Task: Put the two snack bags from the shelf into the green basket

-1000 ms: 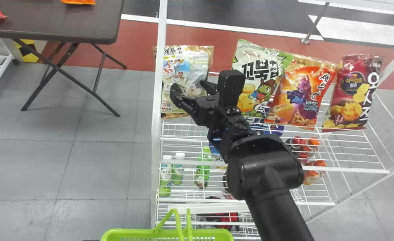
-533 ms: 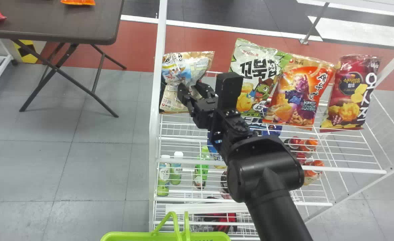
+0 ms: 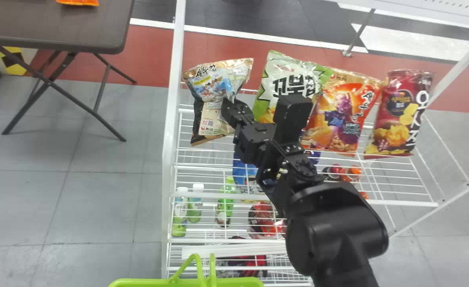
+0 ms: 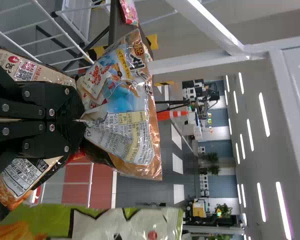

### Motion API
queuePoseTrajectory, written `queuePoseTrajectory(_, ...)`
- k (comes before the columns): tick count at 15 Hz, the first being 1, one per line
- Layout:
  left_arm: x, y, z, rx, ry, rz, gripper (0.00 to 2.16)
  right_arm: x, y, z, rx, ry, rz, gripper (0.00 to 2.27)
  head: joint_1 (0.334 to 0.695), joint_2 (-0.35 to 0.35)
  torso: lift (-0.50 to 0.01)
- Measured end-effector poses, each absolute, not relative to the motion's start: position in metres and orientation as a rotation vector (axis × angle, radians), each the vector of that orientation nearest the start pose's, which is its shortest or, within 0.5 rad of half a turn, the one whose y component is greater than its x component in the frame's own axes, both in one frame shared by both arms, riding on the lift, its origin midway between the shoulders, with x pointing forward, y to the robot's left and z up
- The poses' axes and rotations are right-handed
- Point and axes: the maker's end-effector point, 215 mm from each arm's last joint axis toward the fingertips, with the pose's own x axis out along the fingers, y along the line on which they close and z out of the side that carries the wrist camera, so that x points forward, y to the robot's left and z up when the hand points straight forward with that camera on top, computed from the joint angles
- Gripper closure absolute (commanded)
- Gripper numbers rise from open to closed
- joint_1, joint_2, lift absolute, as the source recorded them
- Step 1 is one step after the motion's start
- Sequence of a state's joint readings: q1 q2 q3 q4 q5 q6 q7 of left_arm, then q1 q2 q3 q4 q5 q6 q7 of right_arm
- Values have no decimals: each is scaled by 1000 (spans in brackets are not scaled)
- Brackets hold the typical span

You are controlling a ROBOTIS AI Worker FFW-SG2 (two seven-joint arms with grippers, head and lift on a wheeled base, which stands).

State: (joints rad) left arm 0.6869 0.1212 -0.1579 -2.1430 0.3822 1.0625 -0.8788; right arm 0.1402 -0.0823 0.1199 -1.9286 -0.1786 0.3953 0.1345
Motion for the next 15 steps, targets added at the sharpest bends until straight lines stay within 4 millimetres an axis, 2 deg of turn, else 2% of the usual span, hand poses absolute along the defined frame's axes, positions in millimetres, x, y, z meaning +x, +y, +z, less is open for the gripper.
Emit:
queuePoseTrajectory(3,129,-34,-456,-773,1044,-1123,2132,496,-143,-336,154,276,329,2219,695,-313,-6)
queuePoseTrajectory(5,128,-34,-452,-769,1038,-1128,2132,464,-153,-340,142,356,337,2219,695,-350,-6)
queuePoseTrajectory(9,130,-36,-442,-764,1021,-1137,2132,399,-177,-351,156,547,377,2219,695,-350,-6)
queuePoseTrajectory(14,133,-38,-436,-751,1011,-1136,2132,309,-218,-373,212,816,374,2219,695,-350,-6)
queuePoseTrajectory(15,133,-38,-435,-750,1010,-1136,2132,297,-227,-373,222,848,359,2219,695,-350,-6)
